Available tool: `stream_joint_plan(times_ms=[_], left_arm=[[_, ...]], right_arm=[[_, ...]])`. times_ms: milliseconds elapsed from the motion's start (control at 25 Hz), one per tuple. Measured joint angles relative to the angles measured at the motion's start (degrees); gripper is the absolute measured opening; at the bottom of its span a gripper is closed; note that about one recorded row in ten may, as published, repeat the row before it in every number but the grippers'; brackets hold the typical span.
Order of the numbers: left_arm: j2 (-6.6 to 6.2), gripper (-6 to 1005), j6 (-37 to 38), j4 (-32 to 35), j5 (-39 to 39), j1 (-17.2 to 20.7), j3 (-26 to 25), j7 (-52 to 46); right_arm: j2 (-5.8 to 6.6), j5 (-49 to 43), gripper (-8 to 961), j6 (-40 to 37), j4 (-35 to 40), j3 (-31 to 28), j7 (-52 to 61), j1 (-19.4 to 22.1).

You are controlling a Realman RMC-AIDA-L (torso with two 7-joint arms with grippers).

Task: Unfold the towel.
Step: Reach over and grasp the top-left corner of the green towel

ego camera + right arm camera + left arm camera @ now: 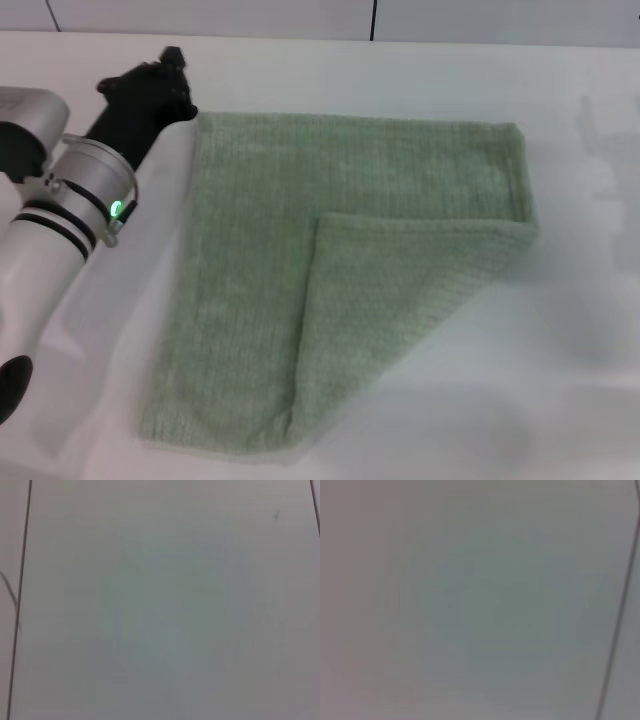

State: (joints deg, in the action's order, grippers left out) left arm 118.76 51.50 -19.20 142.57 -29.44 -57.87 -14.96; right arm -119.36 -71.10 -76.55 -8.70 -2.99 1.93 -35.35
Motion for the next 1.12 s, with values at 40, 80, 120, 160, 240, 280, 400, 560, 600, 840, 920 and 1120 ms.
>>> stream_joint_plan(times_ms=[40, 80, 120, 160, 240, 280, 400, 560, 600, 840, 920, 1120], left_arm=[[0.00, 39, 0.0, 0.0, 0.0, 0.0, 0.0, 0.0], [0.00, 25, 0.0, 0.0, 0.0, 0.0, 0.0, 0.0], [0.00, 12, 0.0, 0.0, 0.0, 0.0, 0.0, 0.0], [-0.56, -2, -3.6, -1.4, 0.3, -1.0, 3.9, -2.5], [-0.56, -2, -3.6, -1.4, 0.3, -1.0, 3.9, -2.5], [-0.73, -2, -7.4, -1.8, 2.0, -2.4, 5.0, -5.2], [-0.76, -2, -8.8, -1.8, 3.9, -3.0, 5.0, -7.0], [-0.84, -2, -14.5, -1.5, 9.6, -5.8, 4.7, -11.9], [-0.85, -2, -15.4, -1.4, 9.8, -6.1, 4.6, -11.9], [-0.82, -2, -20.9, -1.4, 9.9, -6.5, 3.0, -11.6], [-0.83, -2, -21.0, -1.4, 9.9, -6.5, 3.0, -11.6], [-0.82, -2, -24.1, -1.9, 10.6, -6.6, 3.0, -11.5]], right_arm=[[0.00, 0.0, 715, 0.0, 0.0, 0.0, 0.0, 0.0], [0.00, 0.0, 715, 0.0, 0.0, 0.0, 0.0, 0.0], [0.00, 0.0, 715, 0.0, 0.1, 0.0, 0.0, 0.0], [0.00, 0.0, 715, 0.0, 0.1, 0.0, 0.0, 0.0], [0.00, 0.0, 715, 0.0, 0.1, 0.0, 0.0, 0.0], [0.00, 0.0, 715, 0.0, 0.1, 0.0, 0.0, 0.0], [0.00, -0.1, 715, 0.0, 0.1, 0.0, 0.0, 0.0], [0.00, -0.2, 715, 0.0, 0.1, 0.0, 0.0, 0.0], [0.00, -0.2, 715, 0.0, 0.1, 0.0, 0.0, 0.0], [0.00, -0.3, 715, 0.0, 0.1, 0.0, 0.0, 0.2], [0.00, -0.3, 715, 0.1, 0.1, 0.0, 0.0, 0.2], [0.00, -0.4, 715, 0.1, 0.1, 0.0, 0.0, 0.2]])
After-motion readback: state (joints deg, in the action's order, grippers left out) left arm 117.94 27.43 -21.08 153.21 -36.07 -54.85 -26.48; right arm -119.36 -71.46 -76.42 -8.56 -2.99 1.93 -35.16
